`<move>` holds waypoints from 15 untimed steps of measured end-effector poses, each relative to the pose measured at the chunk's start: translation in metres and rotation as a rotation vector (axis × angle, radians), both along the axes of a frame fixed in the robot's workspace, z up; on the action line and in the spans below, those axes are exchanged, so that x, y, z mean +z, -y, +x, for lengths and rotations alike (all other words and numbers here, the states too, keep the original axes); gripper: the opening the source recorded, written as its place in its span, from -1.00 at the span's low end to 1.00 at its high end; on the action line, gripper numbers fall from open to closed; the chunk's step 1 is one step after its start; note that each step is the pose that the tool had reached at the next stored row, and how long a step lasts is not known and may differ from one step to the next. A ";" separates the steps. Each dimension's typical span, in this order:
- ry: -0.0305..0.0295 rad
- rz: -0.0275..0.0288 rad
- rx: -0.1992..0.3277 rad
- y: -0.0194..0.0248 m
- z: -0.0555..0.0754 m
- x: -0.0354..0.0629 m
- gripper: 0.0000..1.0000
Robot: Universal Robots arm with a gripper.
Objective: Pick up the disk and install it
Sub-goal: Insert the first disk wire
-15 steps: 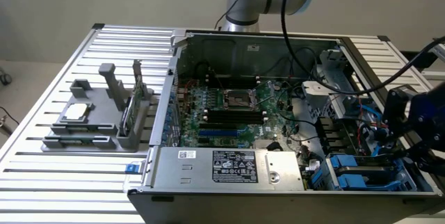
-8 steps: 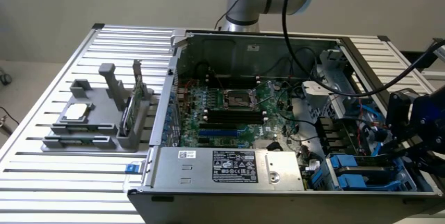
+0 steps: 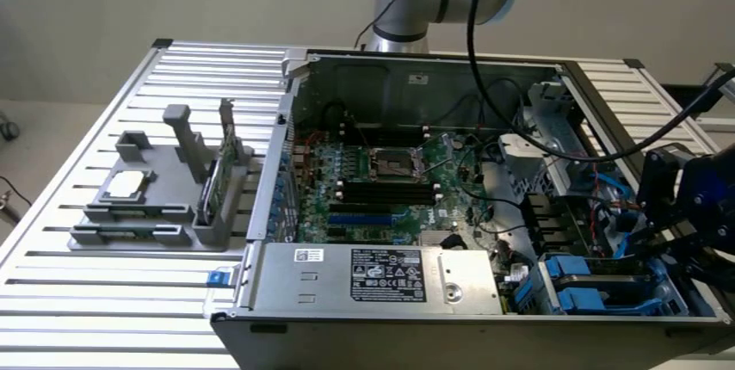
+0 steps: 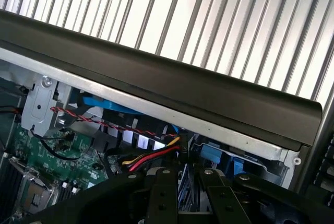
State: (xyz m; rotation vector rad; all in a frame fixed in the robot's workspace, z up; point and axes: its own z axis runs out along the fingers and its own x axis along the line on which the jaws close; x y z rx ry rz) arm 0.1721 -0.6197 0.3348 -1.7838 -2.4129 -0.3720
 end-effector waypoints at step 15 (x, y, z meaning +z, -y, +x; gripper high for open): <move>0.0000 0.0052 0.000 0.0051 0.000 -0.0033 -0.59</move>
